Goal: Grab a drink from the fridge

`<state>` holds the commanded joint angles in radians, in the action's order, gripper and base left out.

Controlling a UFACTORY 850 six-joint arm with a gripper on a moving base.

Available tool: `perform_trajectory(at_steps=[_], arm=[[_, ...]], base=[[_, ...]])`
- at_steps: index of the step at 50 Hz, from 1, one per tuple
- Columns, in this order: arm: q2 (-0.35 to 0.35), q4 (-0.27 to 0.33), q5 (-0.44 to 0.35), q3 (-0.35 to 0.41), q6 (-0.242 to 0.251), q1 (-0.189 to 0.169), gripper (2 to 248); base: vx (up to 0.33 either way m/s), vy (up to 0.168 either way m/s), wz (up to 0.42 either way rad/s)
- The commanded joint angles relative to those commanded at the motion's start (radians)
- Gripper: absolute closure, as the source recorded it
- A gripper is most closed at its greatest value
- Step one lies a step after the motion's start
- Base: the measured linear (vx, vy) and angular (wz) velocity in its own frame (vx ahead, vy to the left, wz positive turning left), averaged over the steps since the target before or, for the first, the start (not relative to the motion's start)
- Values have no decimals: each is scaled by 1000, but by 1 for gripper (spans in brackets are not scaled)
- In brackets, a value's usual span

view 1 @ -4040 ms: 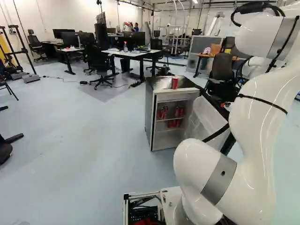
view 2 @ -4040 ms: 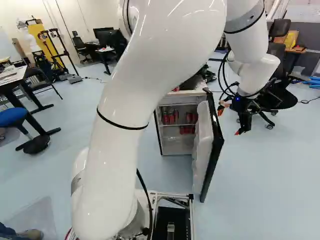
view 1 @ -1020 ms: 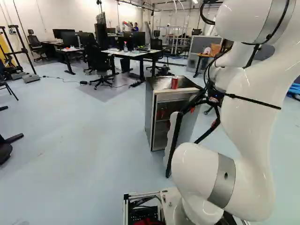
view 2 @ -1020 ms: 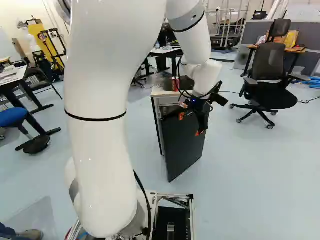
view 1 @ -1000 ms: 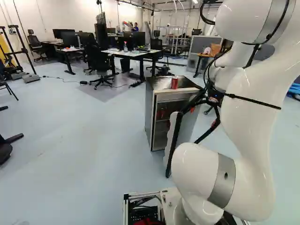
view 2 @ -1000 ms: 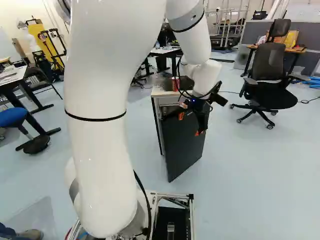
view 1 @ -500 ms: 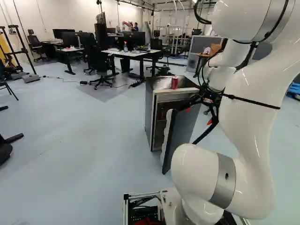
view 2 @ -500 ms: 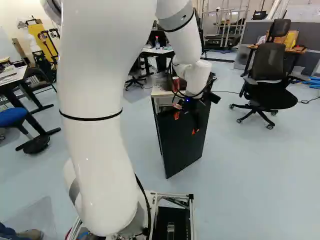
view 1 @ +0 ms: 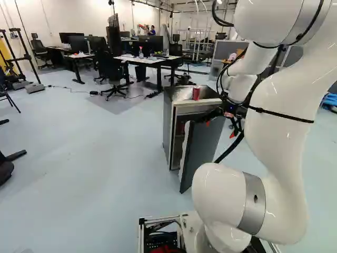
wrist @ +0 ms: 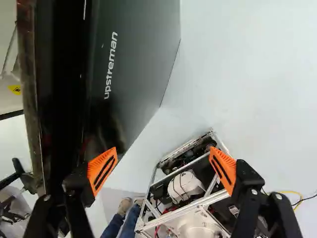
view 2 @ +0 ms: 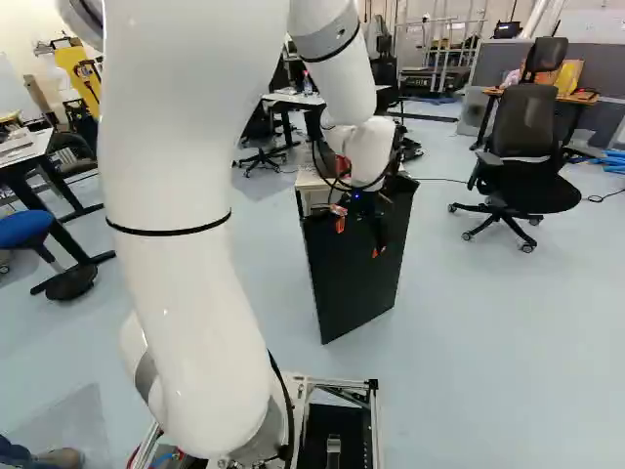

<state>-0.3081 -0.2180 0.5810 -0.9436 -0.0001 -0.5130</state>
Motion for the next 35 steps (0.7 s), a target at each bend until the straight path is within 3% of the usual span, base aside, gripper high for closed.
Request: perform_trajectory(at_steps=[35], arm=[[38, 62, -149, 49, 0, 92, 3]], base=[[0, 0, 0]])
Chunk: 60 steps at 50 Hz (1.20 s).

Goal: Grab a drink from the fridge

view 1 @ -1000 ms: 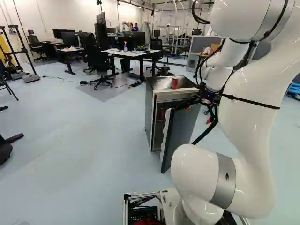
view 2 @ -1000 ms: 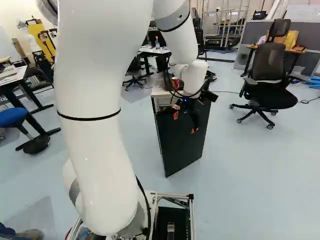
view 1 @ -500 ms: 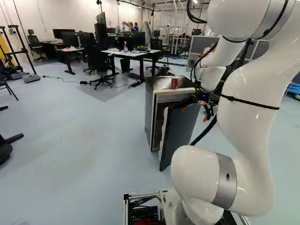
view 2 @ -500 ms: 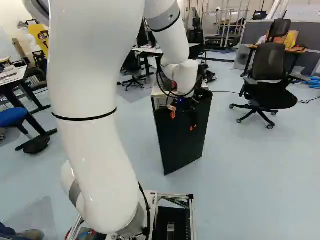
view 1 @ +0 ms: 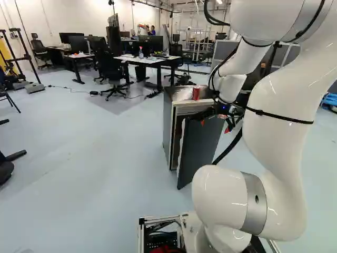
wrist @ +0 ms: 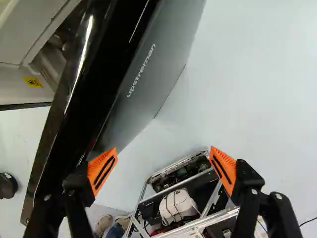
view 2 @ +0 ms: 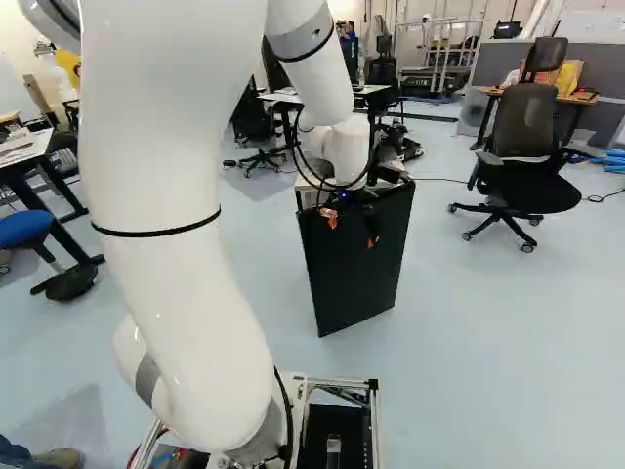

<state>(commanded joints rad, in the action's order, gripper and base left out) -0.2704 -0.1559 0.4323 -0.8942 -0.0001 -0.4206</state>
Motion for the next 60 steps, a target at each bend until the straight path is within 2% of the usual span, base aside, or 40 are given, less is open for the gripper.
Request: perform_trajectory(at_steps=[60], arm=[[37, 106, -246, 45, 0, 155, 3]], base=[[0, 0, 0]])
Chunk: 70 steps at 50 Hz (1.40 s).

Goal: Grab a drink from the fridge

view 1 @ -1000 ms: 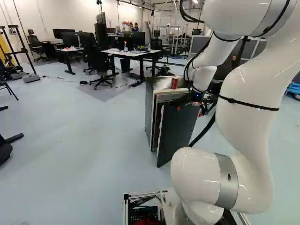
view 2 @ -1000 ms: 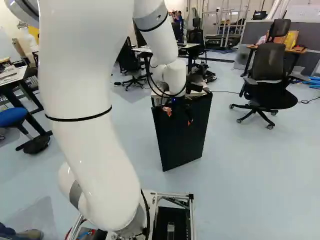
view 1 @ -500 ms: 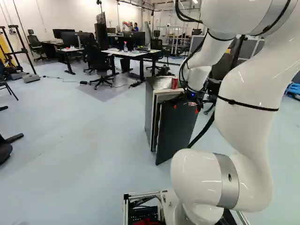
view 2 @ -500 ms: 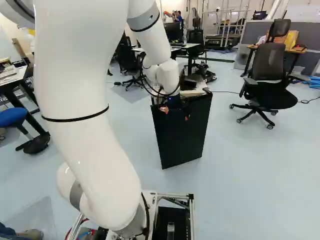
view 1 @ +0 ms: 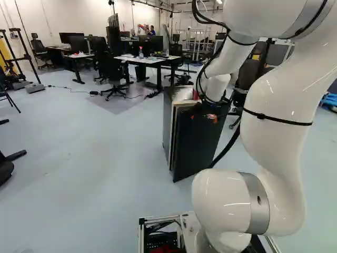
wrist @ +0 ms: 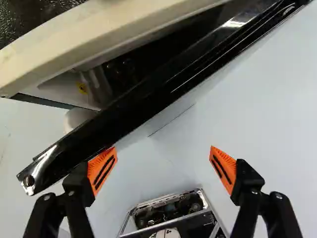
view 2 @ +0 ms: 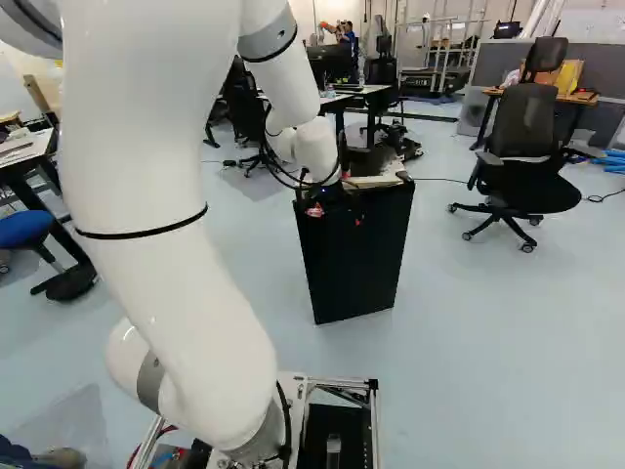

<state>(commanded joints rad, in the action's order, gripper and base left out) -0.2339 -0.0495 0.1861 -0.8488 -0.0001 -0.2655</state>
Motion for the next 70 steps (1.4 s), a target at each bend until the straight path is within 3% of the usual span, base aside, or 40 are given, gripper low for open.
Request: perform_trajectory(at_steps=[39, 70], arm=[[-32, 65, -80, -39, 0, 62, 3], [-66, 67, -81, -80, 0, 90, 3]], base=[[0, 0, 0], [0, 0, 0]])
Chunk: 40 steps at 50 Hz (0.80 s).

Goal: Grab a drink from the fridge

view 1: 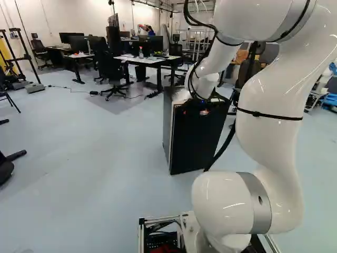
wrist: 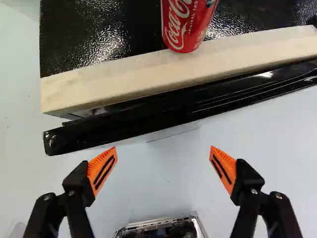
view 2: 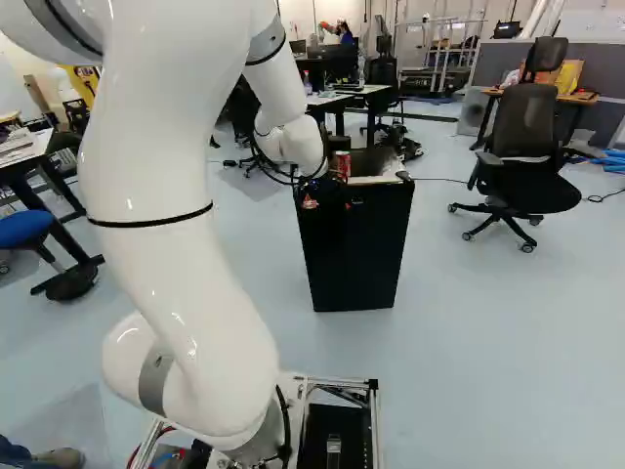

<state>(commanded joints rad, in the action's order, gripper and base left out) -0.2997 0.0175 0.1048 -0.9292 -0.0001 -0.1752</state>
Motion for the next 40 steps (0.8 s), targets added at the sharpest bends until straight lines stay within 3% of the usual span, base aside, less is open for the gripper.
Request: perform_trajectory(at_steps=[40], arm=[[-18, 0, -30, -22, 0, 10, 3]], base=[[0, 0, 0]])
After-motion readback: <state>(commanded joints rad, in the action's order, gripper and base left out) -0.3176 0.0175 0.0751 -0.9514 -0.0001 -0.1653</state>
